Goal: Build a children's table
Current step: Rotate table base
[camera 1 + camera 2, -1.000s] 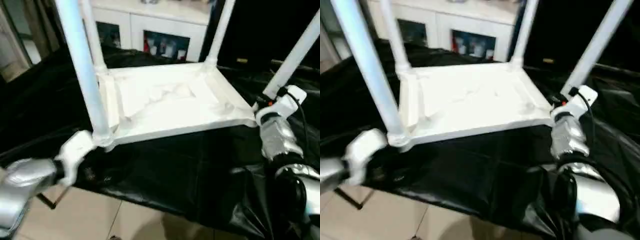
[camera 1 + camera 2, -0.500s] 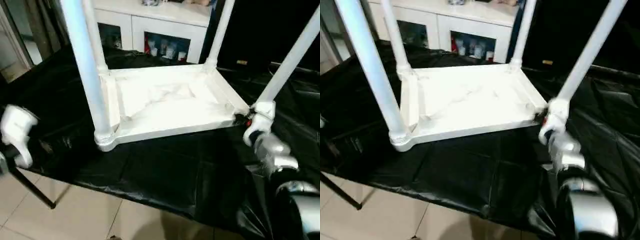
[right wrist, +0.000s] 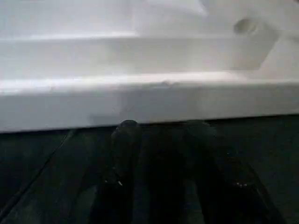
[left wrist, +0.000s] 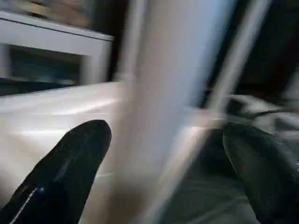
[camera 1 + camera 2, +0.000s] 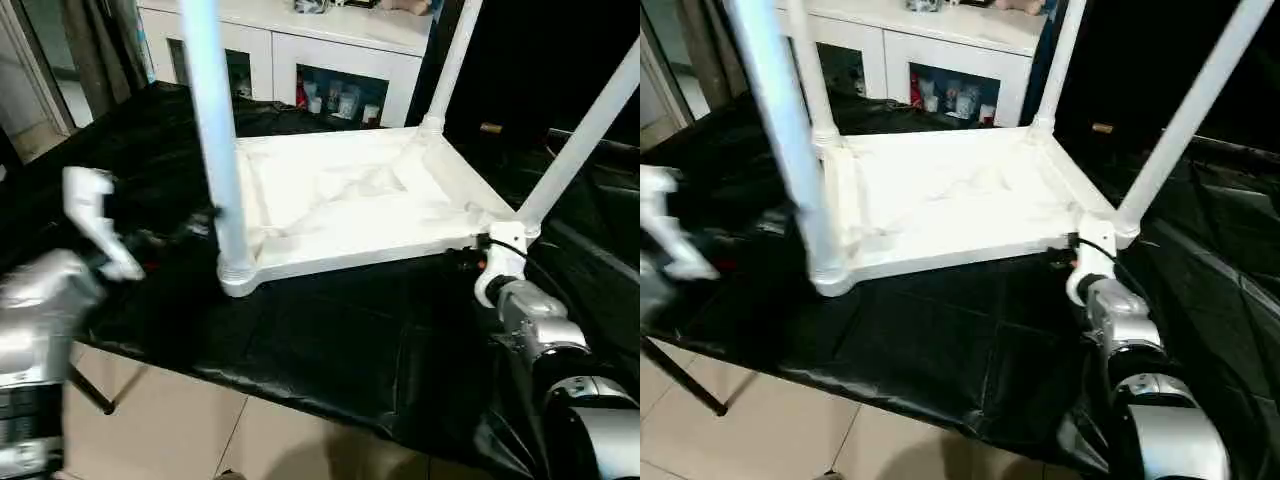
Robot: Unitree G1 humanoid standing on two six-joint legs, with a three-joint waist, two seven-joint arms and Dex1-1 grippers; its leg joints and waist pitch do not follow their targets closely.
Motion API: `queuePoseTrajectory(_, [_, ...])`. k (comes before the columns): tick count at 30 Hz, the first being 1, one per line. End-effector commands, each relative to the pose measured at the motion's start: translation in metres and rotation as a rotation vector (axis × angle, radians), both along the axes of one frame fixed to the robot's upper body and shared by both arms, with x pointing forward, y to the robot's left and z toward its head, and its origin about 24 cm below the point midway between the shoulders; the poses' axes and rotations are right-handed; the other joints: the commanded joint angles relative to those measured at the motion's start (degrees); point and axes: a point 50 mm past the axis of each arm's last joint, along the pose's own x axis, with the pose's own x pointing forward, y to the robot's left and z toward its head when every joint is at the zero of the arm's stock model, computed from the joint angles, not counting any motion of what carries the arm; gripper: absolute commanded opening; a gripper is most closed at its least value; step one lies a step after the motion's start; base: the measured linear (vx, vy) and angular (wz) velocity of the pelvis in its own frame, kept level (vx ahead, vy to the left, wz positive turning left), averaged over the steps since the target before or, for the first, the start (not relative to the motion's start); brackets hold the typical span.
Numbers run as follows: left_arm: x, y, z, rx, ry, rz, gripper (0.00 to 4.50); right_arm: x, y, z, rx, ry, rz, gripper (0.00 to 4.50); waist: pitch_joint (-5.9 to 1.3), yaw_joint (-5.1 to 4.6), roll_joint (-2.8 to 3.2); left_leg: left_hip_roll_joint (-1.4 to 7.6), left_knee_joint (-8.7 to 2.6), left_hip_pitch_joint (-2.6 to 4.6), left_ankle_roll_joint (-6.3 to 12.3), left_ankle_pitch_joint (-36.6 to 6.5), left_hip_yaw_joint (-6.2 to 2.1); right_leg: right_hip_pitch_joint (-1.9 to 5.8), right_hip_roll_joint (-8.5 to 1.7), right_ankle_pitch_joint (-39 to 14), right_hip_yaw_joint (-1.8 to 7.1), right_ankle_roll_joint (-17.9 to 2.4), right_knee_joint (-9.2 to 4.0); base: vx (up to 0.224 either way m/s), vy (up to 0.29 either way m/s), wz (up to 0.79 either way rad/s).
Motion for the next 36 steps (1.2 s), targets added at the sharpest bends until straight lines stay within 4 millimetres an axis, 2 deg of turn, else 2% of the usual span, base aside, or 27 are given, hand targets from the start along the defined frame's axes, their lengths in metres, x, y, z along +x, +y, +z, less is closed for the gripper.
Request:
queuePoseTrajectory(1, [-0.002, -0.022, 0.015, -0.041, -0.042, -0.139, 4.5, 0.0, -0.003, 0.0, -0.021, 0.009, -0.01, 2.06, -4.14, 0.01, 0.39, 1.06, -4.0, 0.57, -0.7, -10.6, -0.39, 3.1, -2.62, -8.0, 2.42, -12.3, -3.48, 0.0, 0.0, 0.0])
queuePoseTrajectory(3, [0.0, -0.031, 0.018, -0.056, -0.052, -0.183, 4.5, 0.0, -0.001, 0.0, -0.02, 0.013, -0.011, 2.14, -4.0, 0.06, 0.3, 0.97, -3.96, 0.66, -0.19, -10.3, -0.23, 2.97, -2.42, -7.6, 2.42, -12.5, -3.57, 0.0, 0.0, 0.0])
queuePoseTrajectory(4, [0.003, -0.038, 0.017, -0.044, -0.054, -0.205, 4.5, 0.0, 0.0, -0.001, -0.02, 0.016, -0.01, 2.39, -3.96, 0.11, 0.35, 0.96, -3.97, 0.74, -0.13, -10.5, -0.24, 2.96, -2.42, -8.1, 2.4, -12.3, -3.68, 0.0, 0.0, 0.0])
queuePoseTrajectory(8, [0.004, -0.049, 0.014, -0.009, -0.046, -0.253, 4.5, 0.0, 0.002, -0.002, -0.019, 0.021, -0.008, 2.67, -3.9, -0.17, 0.25, 0.97, -4.1, 0.65, -0.57, -11.4, -0.4, 3.16, -2.6, -10.6, 2.44, -10.9, -3.97, 0.0, 0.0, 0.0])
queuePoseTrajectory(10, [-0.004, -0.066, 0.013, 0.003, -0.028, -0.367, 4.5, 0.001, 0.007, -0.003, -0.019, 0.032, 0.012, 2.91, -4.03, -0.33, 0.56, 1.08, -4.07, 0.77, -0.87, -11.1, -0.44, 3.14, -2.65, -10.0, 2.46, -11.0, -3.83, 0.0, 0.0, 0.0])
queuePoseTrajectory(13, [-0.017, -0.087, 0.017, 0.001, -0.013, -0.51, 4.5, 0.003, 0.013, -0.004, -0.019, 0.039, 0.027, 3.11, -3.95, -0.41, 0.6, 1.04, -4.04, 0.72, -0.77, -10.9, -0.34, 3.12, -2.52, -8.4, 2.45, -12.1, -3.66, 0.0, 0.0, 0.0])
queuePoseTrajectory(14, [-0.022, -0.097, 0.02, -0.003, -0.014, -0.566, 4.5, 0.004, 0.017, -0.004, -0.019, 0.037, 0.041, 3.31, -3.93, -0.46, 0.48, 1.05, -4.06, 0.8, -0.87, -11.3, -0.32, 3.09, -2.51, -8.9, 2.43, -12.1, -3.73, 0.0, 0.0, 0.0])
queuePoseTrajectory(19, [-0.03, -0.131, 0.027, -0.036, -0.044, -0.707, 4.5, 0.008, 0.043, -0.002, 0.002, 0.023, 0.128, 3.65, -3.87, -1.05, 0.23, 0.95, -4.05, 0.45, -0.8, -11.5, -0.37, 3.35, -2.57, -10.1, 2.49, -11.8, -3.93, 0.0, 0.0, 0.0])
queuePoseTrajectory(20, [-0.03, -0.135, 0.028, -0.039, -0.049, -0.719, 4.5, 0.009, 0.048, -0.001, 0.008, 0.021, 0.144, 3.73, -3.87, -1.38, 0.2, 0.94, -4.05, 0.37, -0.83, -11.7, -0.41, 3.4, -2.57, -10.7, 2.47, -11.6, -4.01, 0.0, 0.0, 0.0])
queuePoseTrajectory(21, [-0.028, -0.143, 0.03, -0.048, -0.062, -0.721, 4.5, 0.01, 0.057, 0.0, 0.012, 0.014, 0.18, 3.79, -3.87, -1.57, 0.58, 0.91, -4.06, 0.27, -0.96, -11.7, -0.51, 3.46, -2.63, -10.7, 2.47, -11.6, -3.96, 0.0, 0.0, 0.0])
queuePoseTrajectory(22, [-0.027, -0.146, 0.03, -0.052, -0.068, -0.721, 4.5, 0.01, 0.062, 0.0, 0.013, 0.011, 0.196, 3.88, -3.9, -2.06, 0.24, 0.84, -4.02, 0.02, -0.86, -11.7, -0.54, 3.67, -2.59, -11.3, 2.4, -11.3, -4.14, 0.0, 0.0, 0.0])
queuePoseTrajectory(23, [-0.026, -0.149, 0.031, -0.059, -0.072, -0.721, 4.5, 0.01, 0.066, 0.001, 0.015, 0.008, 0.212, 3.88, -3.89, -2.13, 0.5, 0.85, -4.07, 0.0, -0.92, -11.8, -0.65, 3.73, -2.68, -11.6, 2.38, -11.3, -4.13, 0.0, 0.0, 0.0])
queuePoseTrajectory(24, [-0.02, -0.159, 0.032, -0.058, -0.094, -0.691, 4.5, 0.011, 0.078, 0.002, 0.016, 0.002, 0.253, 3.88, -3.79, -2.65, 0.37, 0.77, -4.09, -0.26, -0.76, -12.1, -0.74, 3.84, -2.65, -12.6, 2.32, -10.9, -4.26, 0.0, 0.0, 0.0])
queuePoseTrajectory(25, [-0.018, -0.164, 0.031, -0.057, -0.099, -0.679, 4.5, 0.012, 0.083, 0.003, 0.016, -0.002, 0.268, 3.99, -3.72, -2.83, 0.63, 0.72, -4.17, -0.36, -0.7, -12.5, -0.83, 3.83, -2.59, -13.9, 2.25, -10.5, -4.48, 0.0, 0.0, 0.0])
queuePoseTrajectory(27, [-0.018, -0.164, 0.031, -0.057, -0.099, -0.679, 4.5, 0.012, 0.083, 0.003, 0.016, -0.002, 0.268, 4.16, -3.83, -3.12, 0.43, 0.8, -4.09, -0.27, -0.79, -12.7, -0.96, 3.86, -2.7, -15.3, 2.29, -10.0, -4.66, 0.0, 0.0, 0.0])
queuePoseTrajectory(28, [-0.013, -0.169, 0.03, -0.047, -0.109, -0.651, 4.5, 0.013, 0.089, 0.005, 0.019, -0.009, 0.284, 4.21, -3.87, -3.3, 0.65, 0.76, -4.06, -0.39, -0.57, -12.6, -1.02, 3.91, -2.58, -14.6, 2.26, -10.1, -4.66, 0.0, 0.0, 0.0])
queuePoseTrajectory(29, [-0.009, -0.174, 0.029, -0.034, -0.116, -0.627, 4.5, 0.014, 0.093, 0.007, 0.015, -0.014, 0.29, 4.27, -3.91, -3.27, 1.12, 0.74, -4.0, -0.16, -0.42, -12.6, -1.04, 3.68, -2.53, -14.2, 2.31, -10.3, -4.76, 0.0, 0.0, 0.0])
queuePoseTrajectory(30, [-0.004, -0.178, 0.027, -0.012, -0.123, -0.59, 4.5, 0.016, 0.097, 0.009, 0.01, -0.021, 0.297, 4.37, -4.04, -3.22, 1.0, 0.79, -3.82, 0.17, -0.21, -12.1, -0.91, 3.57, -2.45, -12.1, 2.41, -11.3, -4.59, 0.0, 0.0, 0.0])
queuePoseTrajectory(32, [0.002, -0.182, 0.025, 0.013, -0.134, -0.552, 4.5, 0.018, 0.103, 0.013, 0.02, -0.033, 0.31, 4.45, -4.1, -3.22, 1.29, 0.78, -3.76, 0.28, 0.16, -11.8, -0.91, 3.61, -2.26, -9.3, 2.41, -12.7, -4.41, 0.0, 0.0, 0.0])
queuePoseTrajectory(33, [0.004, -0.185, 0.024, 0.015, -0.138, -0.547, 4.5, 0.019, 0.106, 0.015, 0.036, -0.039, 0.321, 4.45, -4.13, -3.19, 1.22, 0.83, -3.86, 0.17, 0.26, -11.5, -1.02, 3.81, -2.28, -8.6, 2.36, -13.0, -4.26, 0.0, 0.0, 0.0])
queuePoseTrajectory(36, [0.002, -0.188, 0.022, 0.007, -0.136, -0.565, 4.5, 0.019, 0.111, 0.016, 0.054, -0.043, 0.365, 4.45, -4.2, -3.02, 1.33, 0.97, -3.74, 0.35, 1.26, -10.6, -0.88, 3.78, -2.31, -4.8, 2.41, -15.3, -3.93, 0.0, 0.0, 0.0])
